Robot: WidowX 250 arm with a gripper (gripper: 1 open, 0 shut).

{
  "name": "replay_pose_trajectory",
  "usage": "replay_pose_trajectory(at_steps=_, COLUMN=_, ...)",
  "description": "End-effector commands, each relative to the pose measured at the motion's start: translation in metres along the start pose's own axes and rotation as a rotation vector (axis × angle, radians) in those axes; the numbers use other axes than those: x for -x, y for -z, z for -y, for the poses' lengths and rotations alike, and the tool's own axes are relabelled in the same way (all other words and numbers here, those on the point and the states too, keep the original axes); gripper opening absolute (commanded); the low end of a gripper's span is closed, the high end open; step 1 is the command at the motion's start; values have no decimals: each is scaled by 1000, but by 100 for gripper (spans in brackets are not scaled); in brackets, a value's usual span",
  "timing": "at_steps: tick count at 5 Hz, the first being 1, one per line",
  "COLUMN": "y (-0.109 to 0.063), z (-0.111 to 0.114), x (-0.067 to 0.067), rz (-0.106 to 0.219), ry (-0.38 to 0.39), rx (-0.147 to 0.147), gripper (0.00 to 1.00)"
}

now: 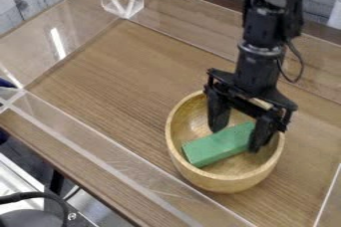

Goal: Remove the green block from inside the brown bowl and put it on the table

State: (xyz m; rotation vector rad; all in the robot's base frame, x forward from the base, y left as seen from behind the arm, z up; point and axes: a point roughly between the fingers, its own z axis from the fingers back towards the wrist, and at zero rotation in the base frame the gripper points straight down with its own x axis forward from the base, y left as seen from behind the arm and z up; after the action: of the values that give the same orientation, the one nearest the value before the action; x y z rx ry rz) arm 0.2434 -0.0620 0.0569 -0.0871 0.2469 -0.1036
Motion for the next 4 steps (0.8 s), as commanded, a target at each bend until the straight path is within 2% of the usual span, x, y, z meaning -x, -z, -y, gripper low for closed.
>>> replay_pose_trajectory(at_steps=1, y=-17, z=-4, x=-1, rz=94, ry=142, rx=-32, gripper=100)
replay_pose_trajectory(at_steps=2, y=-15, z=-7, x=0, rz=107, ry=282, rx=-64, gripper=100)
replay_pose_trajectory(at_steps=4, y=-2, z=-9, x=-4, rz=86, ry=312, rx=-42, gripper=100)
